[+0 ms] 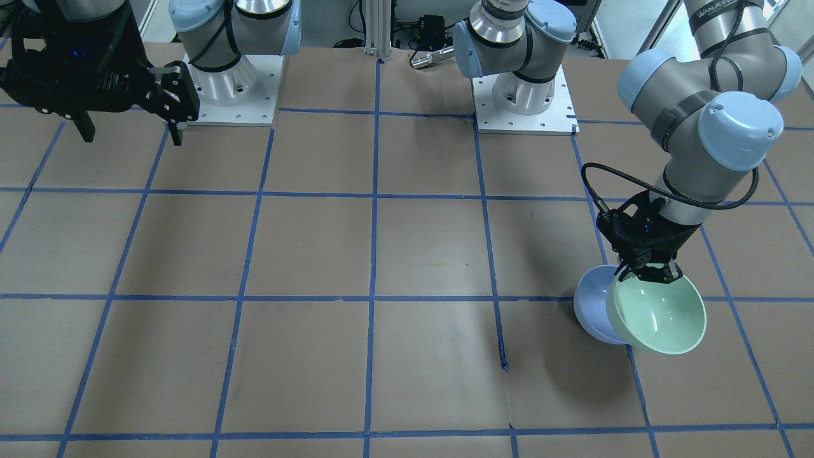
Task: Stack green bowl on blue bowl
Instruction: 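Lift the green bowl with the left gripper and carry it over the blue bowl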
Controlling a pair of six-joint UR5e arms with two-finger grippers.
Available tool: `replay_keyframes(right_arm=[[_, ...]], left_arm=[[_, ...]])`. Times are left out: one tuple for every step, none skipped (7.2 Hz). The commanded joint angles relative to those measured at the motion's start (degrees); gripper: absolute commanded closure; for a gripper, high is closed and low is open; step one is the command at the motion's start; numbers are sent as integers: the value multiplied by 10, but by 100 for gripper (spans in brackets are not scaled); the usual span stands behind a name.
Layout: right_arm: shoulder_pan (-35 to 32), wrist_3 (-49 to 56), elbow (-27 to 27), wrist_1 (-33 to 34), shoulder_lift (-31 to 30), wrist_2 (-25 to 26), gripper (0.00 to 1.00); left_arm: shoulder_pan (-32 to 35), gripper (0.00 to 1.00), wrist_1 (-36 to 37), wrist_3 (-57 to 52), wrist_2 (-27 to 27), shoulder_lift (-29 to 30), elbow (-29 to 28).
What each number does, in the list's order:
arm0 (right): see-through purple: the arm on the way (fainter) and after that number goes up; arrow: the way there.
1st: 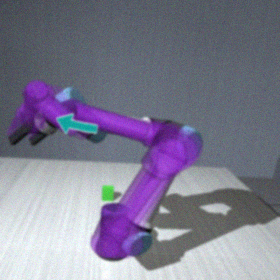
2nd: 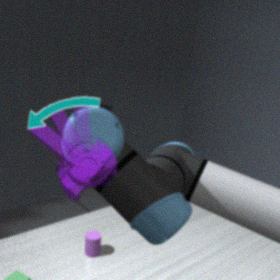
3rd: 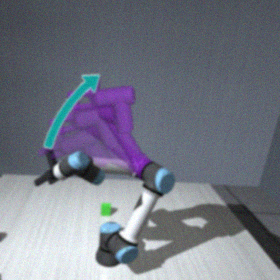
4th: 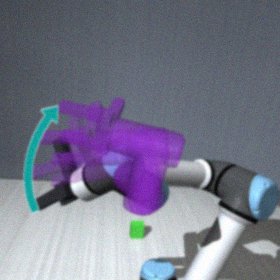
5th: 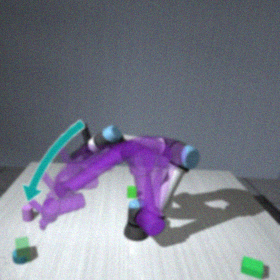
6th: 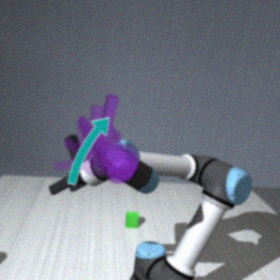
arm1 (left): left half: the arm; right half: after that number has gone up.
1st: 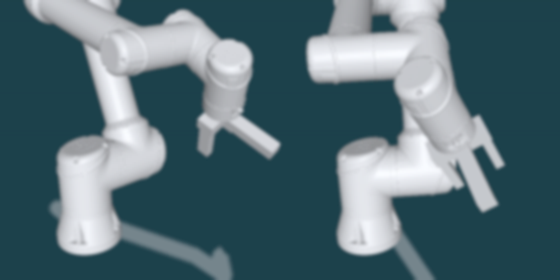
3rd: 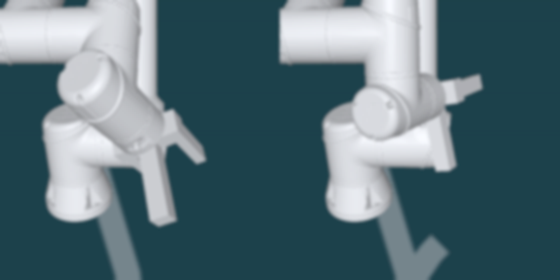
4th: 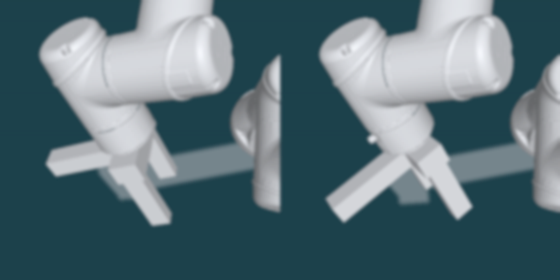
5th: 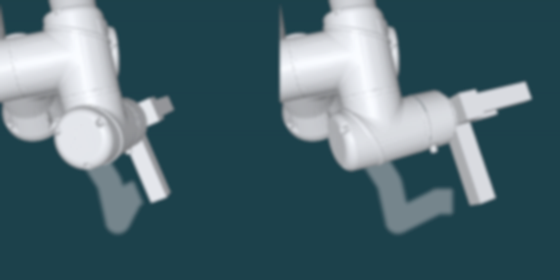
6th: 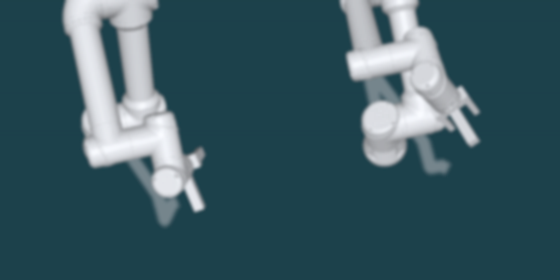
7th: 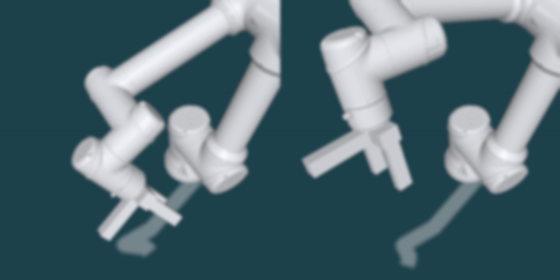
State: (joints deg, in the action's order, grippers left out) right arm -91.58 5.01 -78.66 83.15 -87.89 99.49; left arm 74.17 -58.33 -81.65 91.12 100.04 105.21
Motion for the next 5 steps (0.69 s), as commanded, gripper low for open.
replay_keyframes(right_arm=[[0, 0, 0, 0, 0, 0, 0], [0, 0, 0, 0, 0, 0, 0], [0, 0, 0, 0, 0, 0, 0], [0, 0, 0, 0, 0, 0, 0], [1, 0, 0, 0, 0, 0, 0]], left_arm=[[1, 100, -2, 2, 2, 6, 5], [0, 100, -2, 2, 3, 9, 21], [0, 100, 8, 2, 18, 8, 31], [-1, 100, 10, 1, 21, 8, 33], [-1, 100, 9, 1, 31, 9, 34]])
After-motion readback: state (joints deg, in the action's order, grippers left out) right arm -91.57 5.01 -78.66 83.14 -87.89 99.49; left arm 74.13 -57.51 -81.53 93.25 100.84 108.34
